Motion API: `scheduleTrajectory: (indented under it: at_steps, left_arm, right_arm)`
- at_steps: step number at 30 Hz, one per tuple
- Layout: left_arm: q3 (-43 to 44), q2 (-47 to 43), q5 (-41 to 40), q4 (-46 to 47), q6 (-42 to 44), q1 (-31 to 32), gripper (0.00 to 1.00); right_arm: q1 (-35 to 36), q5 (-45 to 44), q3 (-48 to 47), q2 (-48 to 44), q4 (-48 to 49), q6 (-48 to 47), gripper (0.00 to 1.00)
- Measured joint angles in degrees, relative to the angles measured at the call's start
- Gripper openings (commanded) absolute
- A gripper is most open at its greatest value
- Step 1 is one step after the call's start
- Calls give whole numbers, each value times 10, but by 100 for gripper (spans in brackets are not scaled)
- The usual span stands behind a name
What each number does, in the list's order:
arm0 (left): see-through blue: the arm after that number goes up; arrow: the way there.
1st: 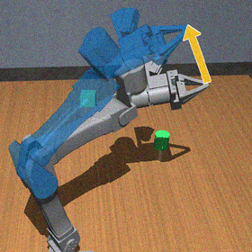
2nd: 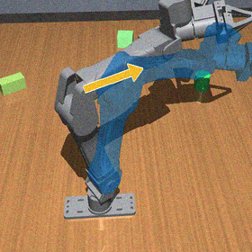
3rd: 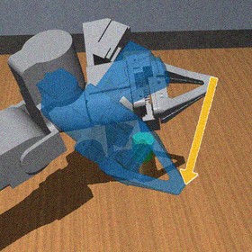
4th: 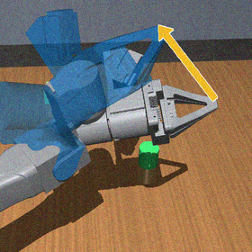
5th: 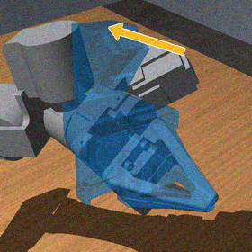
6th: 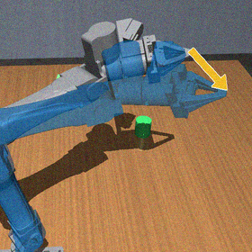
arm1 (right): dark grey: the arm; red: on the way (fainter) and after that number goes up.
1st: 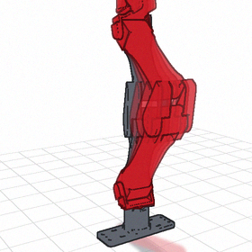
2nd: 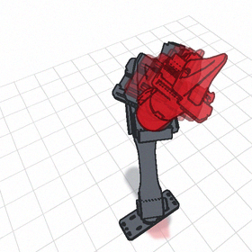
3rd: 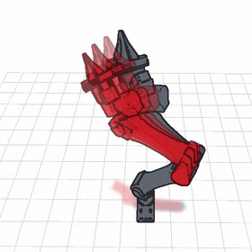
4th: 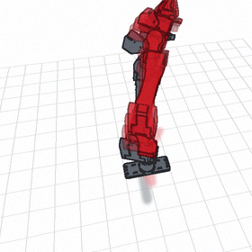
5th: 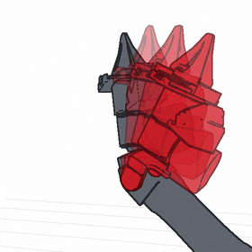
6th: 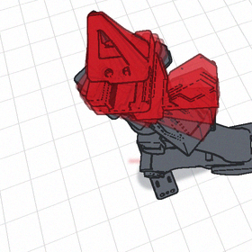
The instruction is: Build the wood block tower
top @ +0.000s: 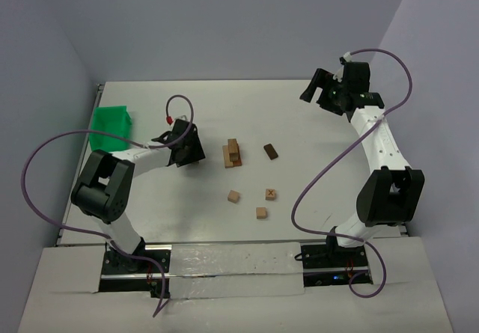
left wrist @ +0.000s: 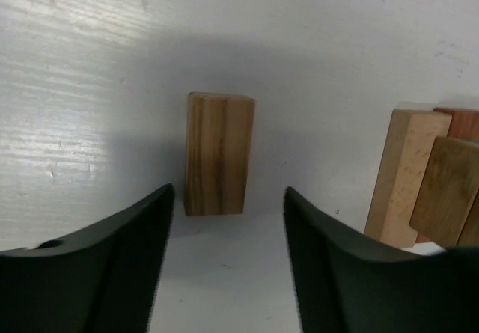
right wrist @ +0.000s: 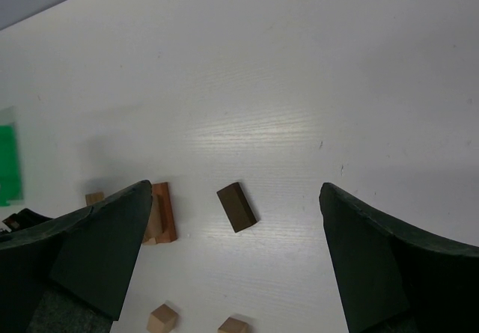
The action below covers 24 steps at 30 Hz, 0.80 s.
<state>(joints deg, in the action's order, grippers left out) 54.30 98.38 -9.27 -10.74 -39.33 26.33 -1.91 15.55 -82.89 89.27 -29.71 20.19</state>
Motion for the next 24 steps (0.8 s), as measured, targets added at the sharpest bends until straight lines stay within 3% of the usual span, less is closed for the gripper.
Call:
scheduleTrajectory:
  at_steps: [3, 8, 12, 17, 24]
  left_arm:
    - [7, 0, 24, -2, 24, -1, 99]
    - [28, -7, 68, -30, 95, -12, 99]
    - [36, -37, 115, -69, 192, -33, 94]
    - [74, -68, 243, -128, 392, -97, 89]
    - [201, -6, 431, -244, 718, -155, 93]
  right_arm:
    - [0, 0, 0, -1, 0, -3, 100]
    - [0, 3, 0, -7, 1, -8, 100]
    - [0, 7, 0, -7, 1, -12, 100]
    - [0, 16, 1, -7, 2, -16, 100]
    - [0, 28, 1, -7, 2, -18, 100]
